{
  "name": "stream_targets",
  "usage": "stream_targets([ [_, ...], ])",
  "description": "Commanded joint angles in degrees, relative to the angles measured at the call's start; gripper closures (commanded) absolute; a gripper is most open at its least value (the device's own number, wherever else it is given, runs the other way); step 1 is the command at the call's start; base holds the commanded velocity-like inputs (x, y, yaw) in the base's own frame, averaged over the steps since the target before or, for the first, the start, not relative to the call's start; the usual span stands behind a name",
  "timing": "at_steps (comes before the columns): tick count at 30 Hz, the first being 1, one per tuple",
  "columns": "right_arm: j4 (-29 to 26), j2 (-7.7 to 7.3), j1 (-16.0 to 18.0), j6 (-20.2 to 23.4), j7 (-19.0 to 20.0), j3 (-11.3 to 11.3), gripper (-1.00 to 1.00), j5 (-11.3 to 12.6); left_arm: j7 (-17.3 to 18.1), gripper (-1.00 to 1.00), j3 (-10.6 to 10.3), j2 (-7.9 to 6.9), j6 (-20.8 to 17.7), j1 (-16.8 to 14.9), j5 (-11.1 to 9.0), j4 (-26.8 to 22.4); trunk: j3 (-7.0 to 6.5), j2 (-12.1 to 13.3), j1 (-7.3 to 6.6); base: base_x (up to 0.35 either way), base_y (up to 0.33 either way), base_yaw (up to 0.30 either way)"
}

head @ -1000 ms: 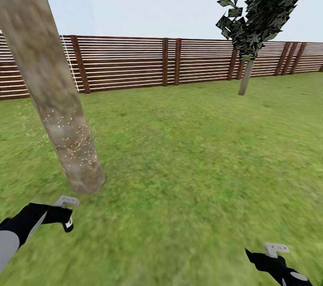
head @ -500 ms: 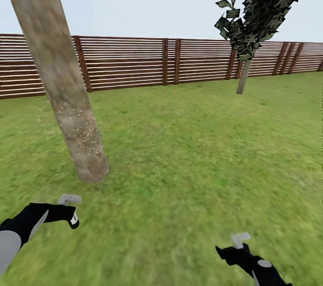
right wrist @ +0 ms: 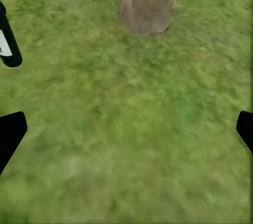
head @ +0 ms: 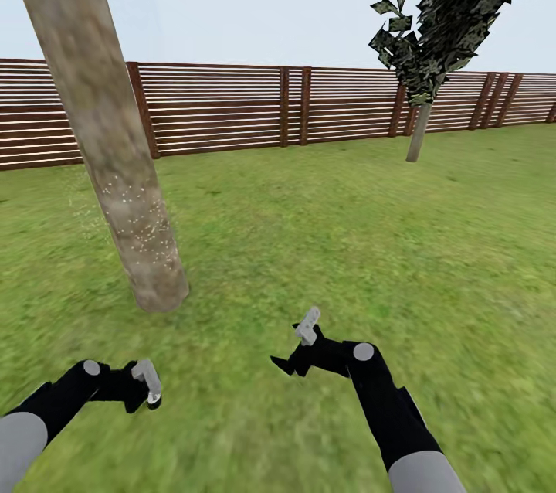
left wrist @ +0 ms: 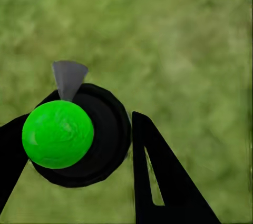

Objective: In the garden, pick up the pesticide atomizer on the floor and spray pesticide onto both trees until each tree trunk is fully covered.

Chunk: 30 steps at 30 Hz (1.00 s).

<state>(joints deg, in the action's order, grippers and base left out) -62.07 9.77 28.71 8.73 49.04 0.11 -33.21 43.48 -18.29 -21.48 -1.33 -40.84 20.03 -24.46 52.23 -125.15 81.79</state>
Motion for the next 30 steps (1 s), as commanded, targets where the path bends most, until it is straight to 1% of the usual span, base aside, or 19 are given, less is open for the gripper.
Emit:
stream_targets([
  [1, -0.24, 0.0, 0.03, 0.45, 0.33, 0.0, -1.0, -0.19, 2.64, 1.0, -0.6, 0.89, 0.48, 0.01, 0.68, -0.24, 0.06, -0.03, -0.01, 0.0, 0.0, 0.0],
  [2, -0.26, 0.0, 0.03, 0.47, 0.37, 0.02, -1.0, -0.19, 3.58, 1.0, -0.89, 1.31, 0.63, 0.01, 0.92, -0.27, 0.06, -0.03, -0.01, 0.0, 0.0, 0.0],
  [4, -0.06, -0.01, 0.03, 0.56, 0.46, 0.4, -1.0, -0.23, 5.28, 1.0, -2.13, 2.21, 0.93, 0.04, 2.39, -0.33, 0.06, -0.03, -0.01, 0.0, 0.0, 0.0],
  [5, 0.11, -0.01, 0.03, 0.57, 0.54, 1.49, -1.0, -0.26, 5.83, 1.0, -2.93, 2.88, 1.0, 0.05, 3.06, -0.32, 0.06, -0.03, -0.01, 0.0, 0.0, 0.0],
  [6, 0.15, 0.0, 0.04, 0.58, 0.6, 4.36, -1.0, -0.29, 7.54, 1.0, -4.0, 3.72, 1.08, 0.01, 3.99, -0.35, 0.06, -0.03, -0.01, 0.0, 0.0, 0.0],
  [7, -0.11, 0.05, 0.58, 0.58, 0.61, 6.35, -1.0, -0.29, 9.0, 1.0, -4.33, 4.07, 1.12, -0.05, 4.29, -0.4, 0.06, -0.03, -0.01, 0.0, 0.0, 0.0],
  [8, -0.11, 0.06, 1.49, 0.62, 0.62, 7.26, -1.0, -0.29, 9.65, 1.0, -4.42, 4.33, 1.13, -0.14, 4.36, -0.44, 0.06, -0.03, -0.01, 0.0, 0.0, 0.0],
  [10, 0.25, 0.12, 6.16, 1.63, 0.63, 10.76, -1.0, -0.3, 11.14, 1.0, -4.55, 5.49, 1.15, -0.6, 4.55, -0.5, 0.06, -0.03, -0.01, 0.0, 0.0, 0.0],
  [11, 0.18, 0.12, 7.51, 2.91, 0.87, 11.63, -1.0, -0.29, 12.18, 1.0, -4.57, 5.8, 1.11, -0.85, 4.61, -0.54, 0.06, -0.03, -0.01, 0.0, 0.0, 0.0],
  [13, -0.52, 0.15, 9.24, 4.43, 3.71, 12.37, -1.0, -0.22, 15.58, 1.0, -4.57, 6.02, 1.13, -1.72, 4.66, -1.28, 0.06, -0.03, -0.01, 0.0, 0.0, 0.0],
  [15, -1.43, 0.16, 9.84, 4.87, 5.96, 12.57, -1.0, -0.26, 17.2, 1.0, -4.62, 6.04, 1.25, -2.25, 4.64, -1.66, 0.06, -0.03, -0.01, 0.0, 0.0, 0.0],
  [17, -1.76, 0.11, 10.0, 4.96, 6.67, 12.62, -1.0, -0.29, 18.34, 1.0, -4.58, 5.96, 4.05, -2.43, 4.63, -1.75, 0.06, -0.03, -0.01, 0.0, 0.0, 0.0],
  [18, -1.79, 0.09, 10.02, 4.97, 6.77, 12.63, 1.0, -0.33, 18.96, 1.0, -4.47, 5.94, 5.3, -2.56, 4.61, -1.74, 0.06, -0.03, -0.01, 0.0, 0.0, 0.0],
  [23, -1.82, -0.01, 10.05, 4.98, 6.86, 12.76, 1.0, -0.62, 19.94, 1.0, -4.07, 6.09, 6.94, -3.05, 4.53, -2.01, 0.06, -0.03, -0.01, 0.0, 0.0, 0.0],
  [24, -1.81, -0.01, 10.06, 4.98, 6.86, 13.23, 1.0, -0.68, 19.99, 1.0, -4.09, 6.09, 7.05, -3.14, 4.48, -2.09, 0.06, -0.03, -0.01, 0.0, 0.0, 0.0],
  [26, -1.67, -0.07, 10.05, 4.97, 6.86, 16.09, 1.0, -0.71, 20.07, 1.0, -4.15, 6.22, 7.11, -3.23, 4.44, -2.41, 0.06, -0.03, -0.01, 0.0, 0.0, 0.0],
  [27, -1.61, -0.14, 10.05, 4.92, 6.83, 17.67, 1.0, -0.71, 20.17, 1.0, -4.28, 6.35, 7.12, -3.31, 4.42, -3.57, 0.06, -0.03, -0.01, 0.0, 0.0, 0.0],
  [29, -1.5, -0.18, 10.05, 4.9, 6.78, 18.6, 1.0, -0.72, 20.54, 1.0, -4.37, 6.58, 7.13, -3.36, 4.41, -4.7, 0.06, -0.03, -0.01, 0.0, 0.0, 0.0],
  [30, -1.49, -0.18, 10.05, 4.9, 6.78, 18.69, 1.0, -0.72, 21.1, 1.0, -4.38, 6.74, 7.13, -3.37, 4.41, -4.88, 0.06, -0.03, -0.01, 0.0, 0.0, 0.0],
])
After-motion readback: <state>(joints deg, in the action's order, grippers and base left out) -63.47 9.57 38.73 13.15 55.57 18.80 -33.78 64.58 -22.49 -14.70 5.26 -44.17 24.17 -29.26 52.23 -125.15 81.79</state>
